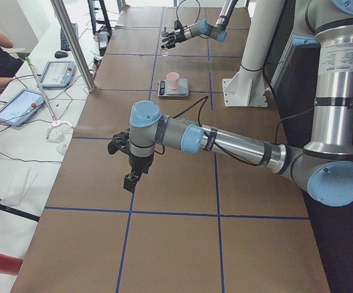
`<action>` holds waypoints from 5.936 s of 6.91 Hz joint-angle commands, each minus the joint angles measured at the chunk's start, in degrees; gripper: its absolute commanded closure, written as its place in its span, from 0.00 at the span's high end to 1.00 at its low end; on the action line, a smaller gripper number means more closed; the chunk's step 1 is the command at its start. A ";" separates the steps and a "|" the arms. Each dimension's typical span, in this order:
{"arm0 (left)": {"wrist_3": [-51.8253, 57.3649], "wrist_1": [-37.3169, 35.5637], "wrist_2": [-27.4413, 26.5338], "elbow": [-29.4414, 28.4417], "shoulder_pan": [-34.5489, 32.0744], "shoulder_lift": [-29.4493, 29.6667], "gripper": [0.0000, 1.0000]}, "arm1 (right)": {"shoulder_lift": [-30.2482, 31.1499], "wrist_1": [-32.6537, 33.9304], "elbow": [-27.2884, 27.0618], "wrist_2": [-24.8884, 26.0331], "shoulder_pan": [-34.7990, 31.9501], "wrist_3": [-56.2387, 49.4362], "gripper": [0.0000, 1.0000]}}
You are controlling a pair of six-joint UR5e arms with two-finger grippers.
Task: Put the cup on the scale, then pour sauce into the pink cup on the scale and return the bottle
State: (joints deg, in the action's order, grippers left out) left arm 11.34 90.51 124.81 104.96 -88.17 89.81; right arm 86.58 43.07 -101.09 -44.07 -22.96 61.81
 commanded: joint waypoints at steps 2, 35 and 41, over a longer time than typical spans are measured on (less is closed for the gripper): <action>-0.09 -0.07 0.08 -0.01 0.01 -0.07 1.00 | 6.12 16.41 -10.45 -11.09 -3.57 3.57 0.00; -0.09 -0.16 -0.10 -0.54 0.01 0.72 1.00 | 4.56 18.19 -8.07 -11.03 0.55 16.41 1.00; -0.09 -0.24 -0.10 -0.54 0.01 0.63 1.00 | 5.97 31.75 -15.16 -13.92 2.39 16.68 1.00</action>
State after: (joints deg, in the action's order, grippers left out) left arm 11.25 90.27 124.72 104.41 -88.15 90.47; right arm 92.51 68.63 -112.95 -56.81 -20.82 78.56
